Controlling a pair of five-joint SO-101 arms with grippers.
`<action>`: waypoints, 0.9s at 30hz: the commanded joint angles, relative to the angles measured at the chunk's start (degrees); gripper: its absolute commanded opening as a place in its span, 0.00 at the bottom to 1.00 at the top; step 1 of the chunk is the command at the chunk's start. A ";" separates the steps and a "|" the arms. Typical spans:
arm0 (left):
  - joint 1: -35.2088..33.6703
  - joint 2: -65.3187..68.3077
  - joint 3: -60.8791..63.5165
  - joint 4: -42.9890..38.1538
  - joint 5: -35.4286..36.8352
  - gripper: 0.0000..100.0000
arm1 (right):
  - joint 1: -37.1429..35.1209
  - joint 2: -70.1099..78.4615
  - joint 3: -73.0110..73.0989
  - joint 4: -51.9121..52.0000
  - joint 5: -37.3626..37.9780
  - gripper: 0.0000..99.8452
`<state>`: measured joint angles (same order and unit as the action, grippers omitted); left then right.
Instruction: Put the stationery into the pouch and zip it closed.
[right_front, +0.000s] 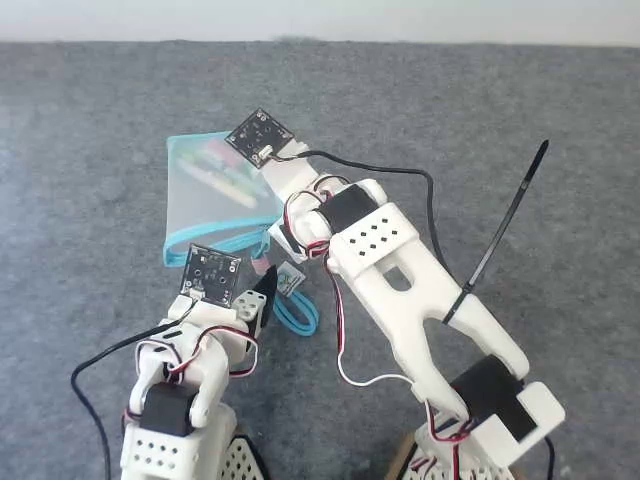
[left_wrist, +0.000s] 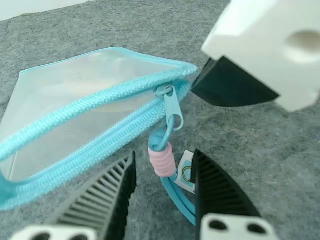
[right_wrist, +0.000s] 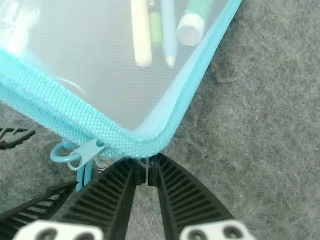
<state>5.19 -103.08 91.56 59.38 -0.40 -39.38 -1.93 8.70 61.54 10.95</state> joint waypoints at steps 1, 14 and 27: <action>-0.35 -1.14 -1.63 0.00 -0.53 0.17 | -0.31 -0.75 -0.53 -1.10 0.88 0.01; -12.57 -1.14 -6.46 0.00 -0.26 0.17 | 4.44 -1.27 1.14 -0.84 0.97 0.01; -26.81 -0.88 1.10 -11.43 -5.27 0.17 | 5.67 -1.89 5.71 1.71 2.11 0.01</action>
<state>-19.78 -103.08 92.97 50.33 -2.68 -35.34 -2.02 13.27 62.33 10.95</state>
